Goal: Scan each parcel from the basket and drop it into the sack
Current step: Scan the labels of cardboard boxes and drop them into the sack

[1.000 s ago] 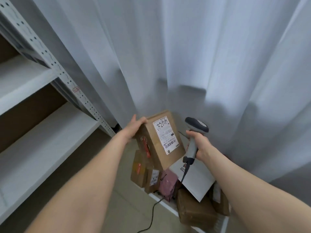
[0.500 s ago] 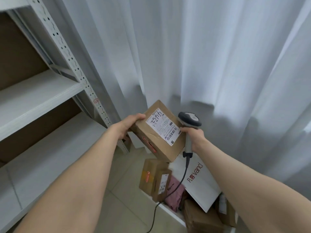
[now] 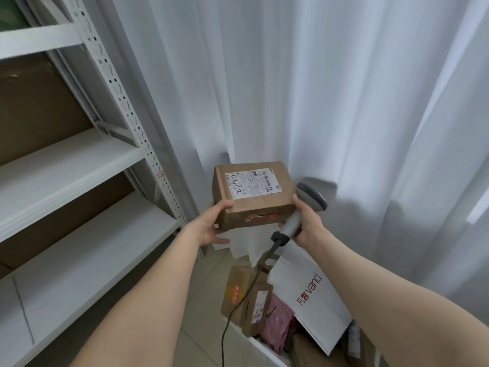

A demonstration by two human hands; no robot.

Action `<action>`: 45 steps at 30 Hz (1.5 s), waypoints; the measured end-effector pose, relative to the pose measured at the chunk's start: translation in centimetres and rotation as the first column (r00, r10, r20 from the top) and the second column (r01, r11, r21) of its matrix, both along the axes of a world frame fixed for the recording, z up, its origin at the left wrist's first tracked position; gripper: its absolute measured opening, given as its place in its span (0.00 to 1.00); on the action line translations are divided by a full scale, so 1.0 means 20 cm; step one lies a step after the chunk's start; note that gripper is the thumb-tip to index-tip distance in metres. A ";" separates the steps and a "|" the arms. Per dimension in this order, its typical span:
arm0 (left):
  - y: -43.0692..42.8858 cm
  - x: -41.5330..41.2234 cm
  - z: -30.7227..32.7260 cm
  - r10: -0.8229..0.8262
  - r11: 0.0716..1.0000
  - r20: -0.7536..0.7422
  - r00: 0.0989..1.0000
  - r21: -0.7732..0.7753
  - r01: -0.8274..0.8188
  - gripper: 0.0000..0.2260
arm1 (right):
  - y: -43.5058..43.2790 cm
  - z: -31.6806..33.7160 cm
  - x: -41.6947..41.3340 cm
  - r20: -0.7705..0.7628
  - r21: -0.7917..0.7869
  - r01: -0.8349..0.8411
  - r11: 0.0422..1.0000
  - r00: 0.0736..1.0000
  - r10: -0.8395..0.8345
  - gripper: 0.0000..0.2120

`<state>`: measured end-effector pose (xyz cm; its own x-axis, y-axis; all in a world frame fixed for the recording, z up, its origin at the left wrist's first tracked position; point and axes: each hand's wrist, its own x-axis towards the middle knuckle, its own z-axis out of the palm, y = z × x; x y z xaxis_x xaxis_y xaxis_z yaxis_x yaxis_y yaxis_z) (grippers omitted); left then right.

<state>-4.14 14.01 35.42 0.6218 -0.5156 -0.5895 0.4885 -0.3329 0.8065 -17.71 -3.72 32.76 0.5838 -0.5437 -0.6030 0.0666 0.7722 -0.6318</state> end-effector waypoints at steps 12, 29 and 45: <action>-0.06 0.00 0.03 0.056 0.998 0.059 0.997 -0.031 -0.054 0.46 | -0.09 0.07 0.00 -0.021 -0.172 0.080 0.982 0.996 -0.085 0.10; -0.15 -0.07 0.03 0.314 0.949 0.207 0.927 -0.106 -0.298 0.44 | 0.02 -0.01 0.03 0.054 0.262 0.257 0.930 0.959 -0.280 0.30; -0.16 -0.06 0.07 0.077 0.994 0.212 0.974 -0.093 -0.058 0.48 | -0.03 0.03 0.07 0.105 0.258 0.237 0.937 0.957 -0.271 0.23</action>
